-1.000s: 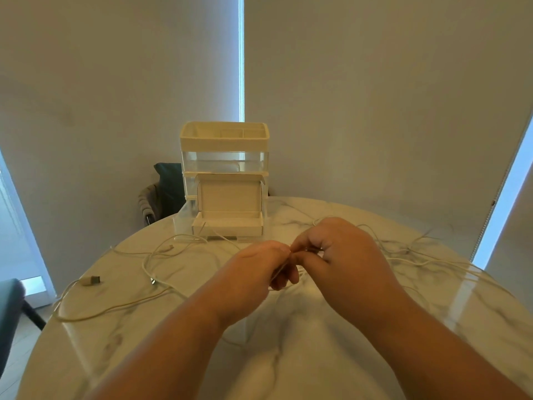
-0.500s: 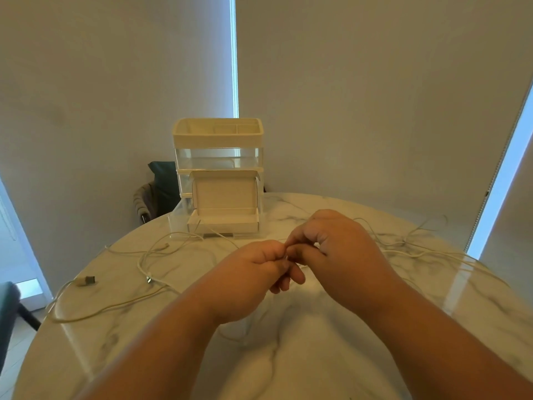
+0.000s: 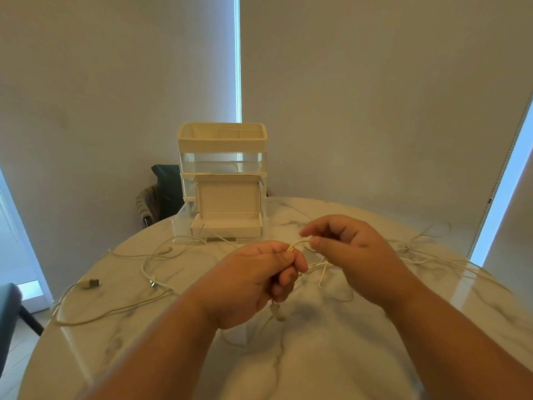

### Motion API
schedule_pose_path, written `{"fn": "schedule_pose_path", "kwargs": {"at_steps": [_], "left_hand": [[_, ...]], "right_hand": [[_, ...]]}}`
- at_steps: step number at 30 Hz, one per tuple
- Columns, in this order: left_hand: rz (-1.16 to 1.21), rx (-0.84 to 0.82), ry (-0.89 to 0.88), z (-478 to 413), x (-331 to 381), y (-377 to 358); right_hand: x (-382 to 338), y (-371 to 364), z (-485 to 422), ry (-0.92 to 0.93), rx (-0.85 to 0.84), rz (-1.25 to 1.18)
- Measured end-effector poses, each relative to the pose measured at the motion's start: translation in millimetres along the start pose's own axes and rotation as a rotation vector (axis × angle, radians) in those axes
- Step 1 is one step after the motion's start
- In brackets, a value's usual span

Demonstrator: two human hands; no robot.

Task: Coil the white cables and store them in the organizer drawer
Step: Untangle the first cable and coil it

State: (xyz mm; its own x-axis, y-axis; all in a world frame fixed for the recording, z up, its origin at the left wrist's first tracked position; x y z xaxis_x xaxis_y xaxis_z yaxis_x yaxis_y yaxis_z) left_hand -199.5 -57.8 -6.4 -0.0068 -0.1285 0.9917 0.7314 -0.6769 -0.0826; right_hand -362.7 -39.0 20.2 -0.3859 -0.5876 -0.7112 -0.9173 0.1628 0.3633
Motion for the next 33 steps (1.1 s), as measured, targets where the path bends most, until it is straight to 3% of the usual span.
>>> {"fn": "schedule_pose_path", "kwargs": {"at_steps": [2, 9, 14, 17, 21, 29, 33], "left_hand": [[0.055, -0.050, -0.014, 1.7, 1.8, -0.6], [0.195, -0.066, -0.007, 0.2, 3.4, 0.7], [0.350, -0.137, -0.002, 0.3, 5.5, 0.3], [0.445, -0.159, -0.057, -0.4, 6.1, 0.6], [0.630, -0.124, -0.171, 0.2, 10.1, 1.2], [0.815, 0.078, -0.241, 1.2, 16.2, 7.8], [0.881, 0.125, -0.248, 0.0, 15.4, 12.3]], "right_hand": [[2.5, 0.8, -1.1, -0.031, -0.004, -0.095], [6.7, -5.1, -1.4, -0.014, 0.054, 0.206], [9.8, -13.9, 0.4, -0.015, 0.087, 0.196], [16.0, -22.5, 3.4, -0.097, 0.023, 0.115], [14.0, -45.2, 12.7, -0.221, -0.103, -0.306], [8.3, -60.3, 19.7, -0.218, -0.254, -0.253], [12.1, -64.9, 22.2, -0.163, -0.386, -0.029]]}}
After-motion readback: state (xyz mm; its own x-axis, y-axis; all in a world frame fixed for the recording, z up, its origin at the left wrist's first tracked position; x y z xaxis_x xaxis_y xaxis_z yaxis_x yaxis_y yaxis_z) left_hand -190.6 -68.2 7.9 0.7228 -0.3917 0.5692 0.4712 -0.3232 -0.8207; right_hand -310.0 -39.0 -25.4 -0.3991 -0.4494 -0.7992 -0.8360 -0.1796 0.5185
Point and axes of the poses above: each hand's wrist, its own z-axis away from the middle knuckle, its own y-axis out of the back of the hand, x = y × z, the point moved 4 cm from there along -z, towards the middle knuckle, and after that the axes turned 11 degrees about y, right-handed, at the moved point
